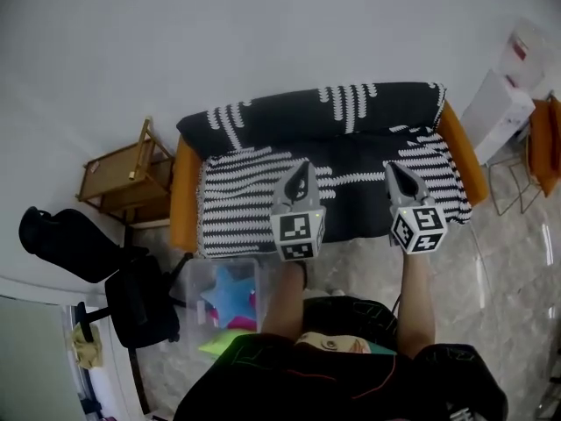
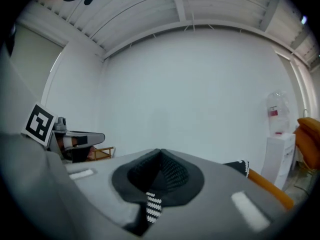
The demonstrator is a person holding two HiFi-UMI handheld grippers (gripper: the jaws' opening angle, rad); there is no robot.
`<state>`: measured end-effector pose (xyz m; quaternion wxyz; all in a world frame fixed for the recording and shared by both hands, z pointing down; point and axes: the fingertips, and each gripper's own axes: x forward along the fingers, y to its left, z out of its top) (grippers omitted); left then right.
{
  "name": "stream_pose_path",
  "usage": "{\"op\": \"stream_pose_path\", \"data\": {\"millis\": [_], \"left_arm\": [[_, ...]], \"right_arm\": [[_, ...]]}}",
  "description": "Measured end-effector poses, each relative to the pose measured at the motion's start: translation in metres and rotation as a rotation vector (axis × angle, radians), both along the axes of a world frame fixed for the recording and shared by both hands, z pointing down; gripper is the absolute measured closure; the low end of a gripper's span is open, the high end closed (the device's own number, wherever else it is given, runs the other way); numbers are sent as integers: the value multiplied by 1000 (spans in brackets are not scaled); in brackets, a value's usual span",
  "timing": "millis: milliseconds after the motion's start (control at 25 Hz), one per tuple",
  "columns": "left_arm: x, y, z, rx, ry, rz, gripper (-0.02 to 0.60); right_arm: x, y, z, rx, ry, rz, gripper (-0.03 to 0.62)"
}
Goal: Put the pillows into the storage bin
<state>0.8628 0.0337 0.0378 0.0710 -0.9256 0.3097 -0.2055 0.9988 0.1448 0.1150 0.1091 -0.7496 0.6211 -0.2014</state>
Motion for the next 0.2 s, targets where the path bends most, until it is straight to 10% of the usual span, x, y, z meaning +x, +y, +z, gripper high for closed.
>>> {"op": "stream_pose_path", "data": {"millis": [200], "left_arm": [[-7, -11, -3, -2, 29, -16, 571]], "right_arm": [[-5, -10, -8, 8, 26, -12, 591]]}}
